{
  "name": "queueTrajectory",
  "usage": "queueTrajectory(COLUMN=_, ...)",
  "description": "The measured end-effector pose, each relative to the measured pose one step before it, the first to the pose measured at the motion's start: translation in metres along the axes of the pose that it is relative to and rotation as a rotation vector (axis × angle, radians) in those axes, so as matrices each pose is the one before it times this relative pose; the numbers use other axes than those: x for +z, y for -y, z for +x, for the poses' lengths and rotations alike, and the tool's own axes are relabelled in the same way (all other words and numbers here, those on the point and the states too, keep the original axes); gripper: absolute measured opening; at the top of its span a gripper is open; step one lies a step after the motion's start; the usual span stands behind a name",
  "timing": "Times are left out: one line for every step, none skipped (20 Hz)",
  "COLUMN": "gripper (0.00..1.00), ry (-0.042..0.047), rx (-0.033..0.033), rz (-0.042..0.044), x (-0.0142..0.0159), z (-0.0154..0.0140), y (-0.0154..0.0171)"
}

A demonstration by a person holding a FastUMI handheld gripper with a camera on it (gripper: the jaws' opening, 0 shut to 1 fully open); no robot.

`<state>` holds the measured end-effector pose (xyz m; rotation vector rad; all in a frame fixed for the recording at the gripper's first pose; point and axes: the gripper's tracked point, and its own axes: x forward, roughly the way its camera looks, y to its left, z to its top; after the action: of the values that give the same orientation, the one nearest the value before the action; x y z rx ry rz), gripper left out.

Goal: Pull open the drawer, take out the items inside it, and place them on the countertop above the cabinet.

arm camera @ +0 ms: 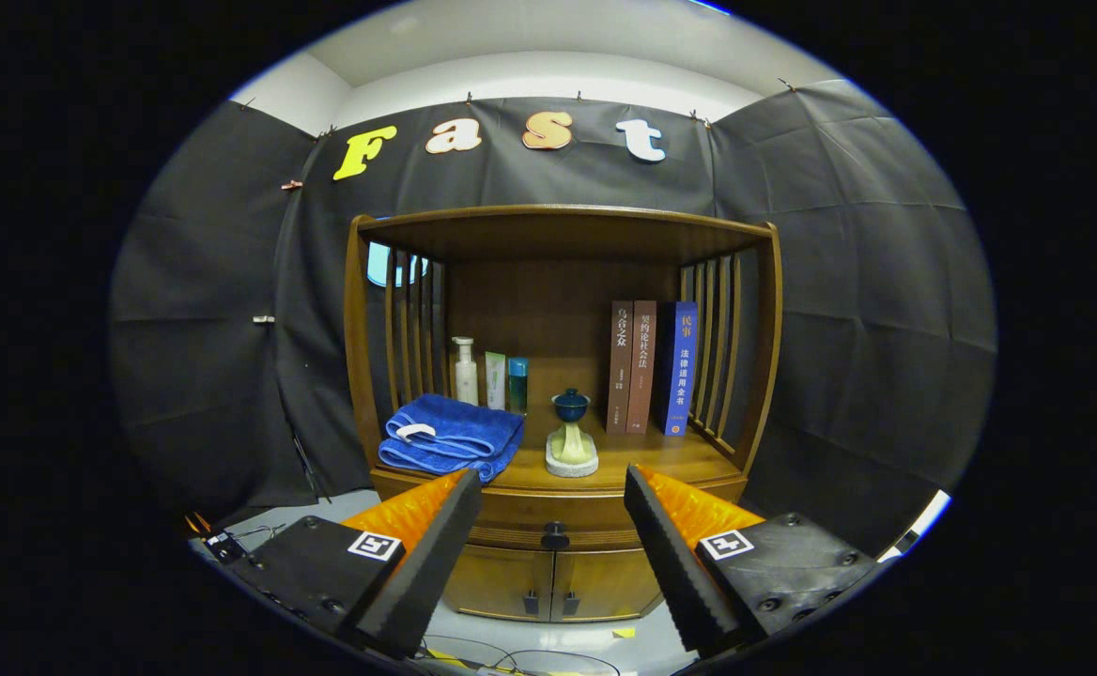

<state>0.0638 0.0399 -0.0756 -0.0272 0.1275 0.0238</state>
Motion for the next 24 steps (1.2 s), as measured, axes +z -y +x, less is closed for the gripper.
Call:
queueTrajectory(gripper=1.0, ry=0.00207, rx=0.00027, rz=-0.00009, x=0.00295, z=-0.00457, y=-0.00124)
queueTrajectory(gripper=0.99, ry=0.00643, rx=-0.00136, rz=0.00352, x=0.00424, z=-0.0046, y=-0.00098)
queueTrajectory(gripper=0.99, ry=0.00942, rx=-0.00027, rz=0.00541, x=0.00434, z=-0.00482, y=-0.00066)
queueTrajectory(gripper=0.99, ry=0.00815, rx=-0.00017, rz=0.00656, x=0.00399, z=-0.0048, y=-0.00003)
queueTrajectory(gripper=1.0, ry=0.008, rx=-0.00175, rz=0.00741, x=0.00461, z=-0.00495, y=0.00004)
queueTrajectory(gripper=1.0, ry=0.00491, rx=-0.00371, rz=0.00636, x=0.00324, z=-0.00435, y=0.00081)
queueTrajectory(gripper=0.99, ry=0.00456, rx=-0.00525, rz=0.00465, x=0.00272, z=-0.00385, y=0.00201)
queueTrajectory(gripper=0.99, ry=0.005, rx=-0.00655, rz=0.00437, x=0.00362, z=-0.00342, y=0.00157)
queueTrajectory(gripper=0.99, ry=0.00445, rx=-0.00699, rz=0.00243, x=0.0021, z=-0.003, y=0.00164)
queueTrajectory(gripper=0.99, ry=0.00469, rx=-0.00422, rz=0.00104, x=0.00158, z=-0.00221, y=0.00103)
queueTrajectory(gripper=0.99, ry=0.00374, rx=-0.00674, rz=-0.00054, x=0.00145, z=-0.00204, y=0.00201)
queueTrajectory(gripper=0.99, ry=0.00218, rx=-0.00425, rz=0.00175, x=0.00157, z=-0.00311, y=0.00136)
queueTrajectory(gripper=0.99, ry=0.00164, rx=-0.00067, rz=0.00343, x=0.00093, z=-0.00202, y=0.00044)
queueTrajectory(gripper=0.99, ry=-0.00074, rx=0.00016, rz=0.00358, x=0.00048, z=-0.00116, y=0.00049)
queueTrajectory(gripper=0.99, ry=-0.00041, rx=0.00052, rz=0.0045, x=0.00043, z=-0.00192, y=0.00055)
queueTrajectory(gripper=0.99, ry=0.00202, rx=0.00267, rz=0.00352, x=0.00117, z=-0.00134, y=-0.00051)
queueTrajectory(gripper=0.99, ry=0.00418, rx=0.00384, rz=0.003, x=0.00096, z=-0.0019, y=-0.00094)
queueTrajectory(gripper=0.99, ry=0.00534, rx=0.00567, rz=-0.00093, x=0.00026, z=-0.0005, y=-0.00078)
queueTrajectory(gripper=0.99, ry=0.00029, rx=-0.00176, rz=-0.0067, x=-0.00065, z=-0.00096, y=0.00056)
queueTrajectory(gripper=0.99, ry=-0.00281, rx=-0.00338, rz=-0.00688, x=-0.00124, z=-0.00099, y=0.00067)
queueTrajectory(gripper=0.99, ry=-0.00286, rx=-0.00084, rz=-0.00258, x=-0.00099, z=-0.00022, y=-0.0003)
queueTrajectory(gripper=0.99, ry=-0.0007, rx=-0.00107, rz=0.00008, x=0.00056, z=-0.00133, y=-0.00102)
queueTrajectory(gripper=0.99, ry=0.00053, rx=-0.0001, rz=0.00235, x=-0.00054, z=-0.00068, y=0.00025)
queueTrajectory(gripper=0.99, ry=0.00138, rx=-0.00068, rz=0.00247, x=0.00059, z=-0.00056, y=-0.00101)
